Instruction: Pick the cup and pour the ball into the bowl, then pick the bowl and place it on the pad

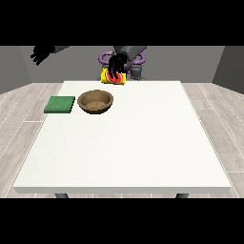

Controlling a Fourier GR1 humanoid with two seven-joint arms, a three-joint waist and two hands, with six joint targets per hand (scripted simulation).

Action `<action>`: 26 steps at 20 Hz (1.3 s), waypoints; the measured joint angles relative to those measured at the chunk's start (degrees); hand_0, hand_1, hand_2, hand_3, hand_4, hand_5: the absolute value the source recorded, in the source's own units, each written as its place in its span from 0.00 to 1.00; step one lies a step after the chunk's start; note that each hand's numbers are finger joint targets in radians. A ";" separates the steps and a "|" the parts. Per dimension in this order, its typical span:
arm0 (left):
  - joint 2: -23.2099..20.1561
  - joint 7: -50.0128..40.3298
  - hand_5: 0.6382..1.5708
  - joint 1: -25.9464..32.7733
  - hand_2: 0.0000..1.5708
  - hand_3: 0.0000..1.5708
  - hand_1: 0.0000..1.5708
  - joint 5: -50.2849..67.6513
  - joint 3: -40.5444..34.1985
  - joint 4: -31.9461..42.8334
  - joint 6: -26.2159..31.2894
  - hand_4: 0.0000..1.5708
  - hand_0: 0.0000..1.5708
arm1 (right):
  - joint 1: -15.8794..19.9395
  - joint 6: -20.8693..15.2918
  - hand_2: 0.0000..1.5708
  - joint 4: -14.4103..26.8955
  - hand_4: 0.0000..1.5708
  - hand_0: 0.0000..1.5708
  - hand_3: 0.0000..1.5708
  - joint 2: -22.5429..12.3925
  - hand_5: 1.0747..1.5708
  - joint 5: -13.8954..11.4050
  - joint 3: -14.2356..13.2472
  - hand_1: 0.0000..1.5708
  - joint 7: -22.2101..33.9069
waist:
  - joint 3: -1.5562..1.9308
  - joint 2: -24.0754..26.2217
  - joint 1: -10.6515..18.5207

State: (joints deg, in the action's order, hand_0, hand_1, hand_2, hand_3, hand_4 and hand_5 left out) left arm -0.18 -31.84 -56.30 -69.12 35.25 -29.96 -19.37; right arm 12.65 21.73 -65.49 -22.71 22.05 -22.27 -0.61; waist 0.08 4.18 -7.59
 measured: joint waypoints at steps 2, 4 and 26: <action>0.06 -2.39 1.00 -0.86 0.95 0.98 0.39 -2.03 2.63 -0.78 3.37 0.65 0.39 | 0.73 -0.24 0.00 0.42 0.44 0.00 0.19 0.81 0.97 -0.66 0.86 0.00 -0.47 | 0.00 -0.02 -0.61; 0.11 -3.52 1.00 -1.85 0.80 0.99 0.17 -3.19 4.60 -1.89 7.36 0.66 0.17 | 1.42 -0.31 0.00 0.95 0.44 0.00 0.21 1.33 0.96 -0.89 1.27 0.00 -0.89 | -0.01 -0.19 -1.32; -5.38 9.95 1.00 4.56 0.00 0.00 0.00 25.85 -22.65 -27.89 3.54 0.71 0.00 | 2.02 -8.04 0.00 2.08 0.50 0.00 0.00 0.75 0.97 -2.15 -1.44 0.00 0.04 | -0.73 0.15 11.71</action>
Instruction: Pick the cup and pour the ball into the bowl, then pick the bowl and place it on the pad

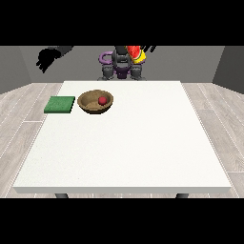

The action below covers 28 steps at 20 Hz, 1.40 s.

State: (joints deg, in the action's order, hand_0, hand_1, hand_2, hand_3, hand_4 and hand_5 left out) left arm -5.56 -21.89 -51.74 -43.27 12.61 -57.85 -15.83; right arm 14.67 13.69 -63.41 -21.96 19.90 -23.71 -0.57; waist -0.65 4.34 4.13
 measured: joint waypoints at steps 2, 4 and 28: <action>-0.15 2.37 1.00 0.16 0.00 0.00 0.00 7.86 -5.94 -2.74 1.00 0.68 0.00 | 0.11 -1.15 0.00 0.02 0.49 0.00 0.00 0.51 0.97 -0.35 -0.06 0.00 -0.25 | -0.07 -0.92 1.64; -0.36 4.73 1.00 0.57 0.00 0.00 0.00 15.74 -11.09 -5.27 3.71 0.67 0.00 | -0.55 -2.10 0.00 0.56 0.50 0.00 0.00 1.37 0.98 -0.66 -0.18 0.00 -0.82 | 0.00 -1.62 3.35; -21.55 9.73 0.97 5.60 0.00 0.00 0.00 53.84 -35.81 -13.63 34.14 0.65 0.00 | 7.33 -4.60 0.00 22.38 0.33 0.00 0.00 8.59 0.96 -3.35 0.41 0.00 -21.19 | 0.71 -14.48 7.83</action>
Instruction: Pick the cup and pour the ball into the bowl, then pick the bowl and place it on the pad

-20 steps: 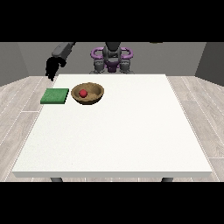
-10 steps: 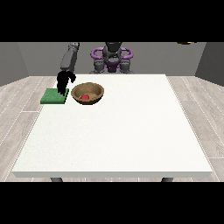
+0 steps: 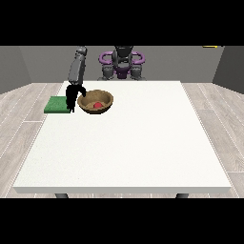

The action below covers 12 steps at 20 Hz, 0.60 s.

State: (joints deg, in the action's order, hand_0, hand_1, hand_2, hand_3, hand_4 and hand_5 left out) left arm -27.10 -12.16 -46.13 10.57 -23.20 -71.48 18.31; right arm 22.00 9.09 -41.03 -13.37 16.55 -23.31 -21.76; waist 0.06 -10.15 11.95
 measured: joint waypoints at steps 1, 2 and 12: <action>-0.31 -0.23 0.96 0.03 0.00 0.00 0.00 0.37 -0.15 -0.72 -0.16 0.65 0.00 | 0.36 0.36 0.00 0.65 0.32 0.00 0.00 0.06 0.96 -0.09 0.07 0.00 -1.31 | -0.35 -0.42 -0.14; -0.51 -0.31 0.96 0.18 0.00 0.00 0.00 0.52 -0.14 -1.34 -0.37 0.65 0.00 | 0.75 0.65 0.00 1.13 0.32 0.00 0.00 0.17 0.96 -0.10 0.18 0.00 -2.26 | -0.60 -0.74 -0.46; -3.37 -0.81 0.96 1.42 0.00 0.00 0.00 4.08 -1.74 -3.71 1.49 0.65 0.00 | 1.58 0.73 0.00 1.67 0.29 0.00 0.00 0.07 0.96 -0.65 0.75 0.00 -6.45 | -1.74 -2.82 -0.64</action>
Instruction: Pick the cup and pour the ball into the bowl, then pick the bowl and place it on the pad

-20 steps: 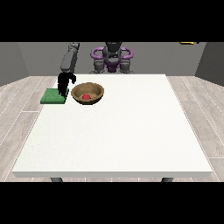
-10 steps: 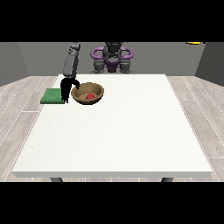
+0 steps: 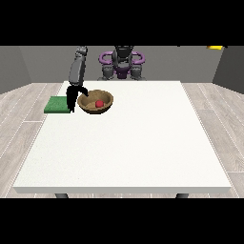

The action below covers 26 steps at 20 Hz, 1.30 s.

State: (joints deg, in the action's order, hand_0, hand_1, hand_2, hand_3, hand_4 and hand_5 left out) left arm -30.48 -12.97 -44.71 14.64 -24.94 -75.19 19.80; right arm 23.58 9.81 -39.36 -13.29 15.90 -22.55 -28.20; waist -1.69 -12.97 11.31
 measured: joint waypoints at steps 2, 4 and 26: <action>-0.28 0.43 0.97 0.60 0.00 0.00 0.00 0.08 -0.25 0.39 0.16 0.65 0.00 | 0.78 -1.41 0.00 -0.10 0.30 0.00 0.00 0.40 0.96 -0.28 0.28 0.00 1.12 | 0.18 0.14 -0.19; -0.77 -0.01 0.97 0.66 0.00 0.00 0.00 0.88 -0.42 0.25 0.68 0.65 0.00 | 2.53 -2.81 0.00 1.22 0.30 0.00 0.00 1.34 0.95 -0.22 0.32 0.00 1.59 | 0.79 -0.13 0.52; -5.29 -0.81 0.97 2.00 0.00 0.00 0.00 5.64 -4.54 3.22 3.83 0.76 0.00 | -0.82 -17.02 1.00 -3.88 0.66 1.00 0.65 -3.37 0.97 -3.50 5.11 1.00 12.88 | 1.74 1.26 2.49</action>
State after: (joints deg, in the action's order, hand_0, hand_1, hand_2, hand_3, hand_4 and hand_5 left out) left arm -35.77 -13.77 -42.71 20.29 -29.48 -71.97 23.63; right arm 22.77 -7.21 -43.24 -16.66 12.39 -17.44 -15.32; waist 0.05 -11.71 13.80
